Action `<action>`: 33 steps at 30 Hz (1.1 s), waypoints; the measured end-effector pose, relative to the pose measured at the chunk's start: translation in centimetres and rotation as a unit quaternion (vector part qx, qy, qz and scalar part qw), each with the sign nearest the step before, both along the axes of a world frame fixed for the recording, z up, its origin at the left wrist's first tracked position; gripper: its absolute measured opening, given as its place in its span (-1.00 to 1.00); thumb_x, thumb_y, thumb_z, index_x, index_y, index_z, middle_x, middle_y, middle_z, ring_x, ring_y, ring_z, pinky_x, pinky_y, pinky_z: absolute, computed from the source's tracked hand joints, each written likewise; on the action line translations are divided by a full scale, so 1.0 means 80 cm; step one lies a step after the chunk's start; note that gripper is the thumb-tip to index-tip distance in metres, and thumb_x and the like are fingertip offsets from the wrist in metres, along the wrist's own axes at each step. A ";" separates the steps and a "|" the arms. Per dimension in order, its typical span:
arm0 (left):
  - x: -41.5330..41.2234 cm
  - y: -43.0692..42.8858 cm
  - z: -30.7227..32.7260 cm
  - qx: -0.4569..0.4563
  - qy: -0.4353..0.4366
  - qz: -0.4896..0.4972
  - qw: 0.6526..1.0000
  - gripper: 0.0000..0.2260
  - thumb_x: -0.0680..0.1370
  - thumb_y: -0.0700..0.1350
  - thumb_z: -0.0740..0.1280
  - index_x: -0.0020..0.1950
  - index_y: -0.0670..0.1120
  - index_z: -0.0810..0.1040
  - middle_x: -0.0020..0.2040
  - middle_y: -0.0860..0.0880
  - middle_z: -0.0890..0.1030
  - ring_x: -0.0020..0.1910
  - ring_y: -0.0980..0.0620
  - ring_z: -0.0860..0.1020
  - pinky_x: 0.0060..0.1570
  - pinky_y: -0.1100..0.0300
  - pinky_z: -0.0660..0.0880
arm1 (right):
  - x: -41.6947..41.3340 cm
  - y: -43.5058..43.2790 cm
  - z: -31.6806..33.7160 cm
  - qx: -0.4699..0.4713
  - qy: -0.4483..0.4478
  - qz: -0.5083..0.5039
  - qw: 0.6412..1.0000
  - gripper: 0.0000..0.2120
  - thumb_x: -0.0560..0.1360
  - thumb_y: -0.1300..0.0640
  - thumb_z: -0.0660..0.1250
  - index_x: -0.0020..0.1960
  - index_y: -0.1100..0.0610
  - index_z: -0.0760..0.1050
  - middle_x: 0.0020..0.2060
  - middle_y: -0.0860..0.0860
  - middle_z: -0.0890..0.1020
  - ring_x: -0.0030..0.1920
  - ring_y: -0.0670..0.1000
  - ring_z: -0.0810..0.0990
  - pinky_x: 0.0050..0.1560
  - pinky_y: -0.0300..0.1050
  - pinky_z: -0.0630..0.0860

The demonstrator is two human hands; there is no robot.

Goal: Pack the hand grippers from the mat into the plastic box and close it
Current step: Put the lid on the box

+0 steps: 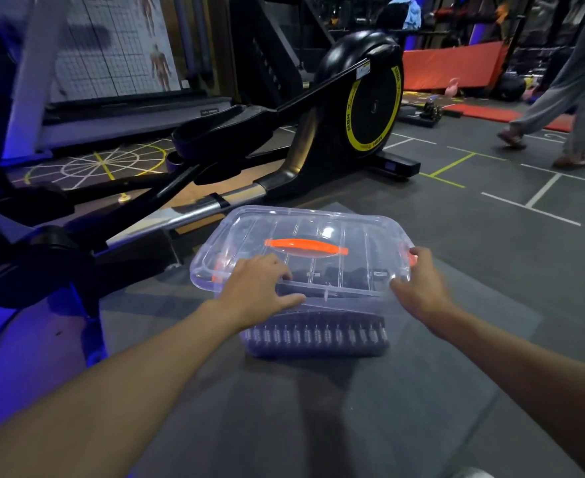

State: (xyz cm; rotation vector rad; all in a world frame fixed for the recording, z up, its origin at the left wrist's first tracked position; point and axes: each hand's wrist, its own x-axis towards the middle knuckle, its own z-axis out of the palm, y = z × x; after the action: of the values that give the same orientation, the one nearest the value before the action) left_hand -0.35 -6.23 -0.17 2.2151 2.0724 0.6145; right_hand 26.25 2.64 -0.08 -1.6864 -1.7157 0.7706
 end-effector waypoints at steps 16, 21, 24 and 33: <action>0.003 0.006 -0.005 -0.021 -0.078 -0.086 0.993 -0.74 0.55 0.13 0.33 0.14 0.03 0.61 0.26 0.11 0.51 0.19 0.16 0.49 0.15 0.20 0.49 | 0.034 0.025 -0.001 0.067 0.111 -0.033 0.991 -0.52 0.44 0.26 0.35 0.33 0.09 0.36 0.00 -0.01 0.62 -0.10 0.06 0.59 -0.15 -0.09 0.49; -0.023 0.009 -0.012 -0.053 -0.004 0.034 0.998 -0.54 0.53 0.28 -0.01 0.17 0.12 0.54 0.09 0.11 0.53 0.13 0.07 0.49 0.15 -0.01 0.45 | 0.049 0.047 -0.012 0.028 0.097 -0.007 0.995 -0.50 0.52 0.26 0.31 0.43 0.20 0.29 0.22 0.11 0.56 0.03 0.02 0.53 -0.16 -0.12 0.47; -0.030 0.011 -0.016 -0.081 0.062 0.063 0.993 -0.46 0.49 0.33 -0.05 0.34 0.16 0.44 0.33 0.03 0.46 0.34 0.01 0.39 0.29 -0.04 0.33 | 0.054 0.060 -0.018 0.013 0.101 -0.001 0.995 -0.44 0.51 0.23 0.34 0.46 0.17 0.25 0.27 0.10 0.52 0.08 0.04 0.54 -0.13 -0.09 0.48; -0.014 0.030 -0.022 -0.144 0.099 0.061 0.983 -0.36 0.46 0.50 -0.10 0.51 0.33 0.06 0.60 0.03 0.06 0.57 -0.09 -0.03 0.46 -0.29 -0.09 | 0.040 0.098 -0.046 -0.080 0.188 -0.039 0.978 -0.28 0.49 0.06 0.39 0.53 0.08 0.10 0.19 0.08 0.43 0.05 0.11 0.54 0.05 -0.01 0.48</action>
State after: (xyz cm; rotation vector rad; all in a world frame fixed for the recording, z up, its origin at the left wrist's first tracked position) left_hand -1.48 -3.81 -1.93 2.0684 2.2343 0.0883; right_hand 29.48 10.51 -3.73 -1.5776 -1.3509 1.1351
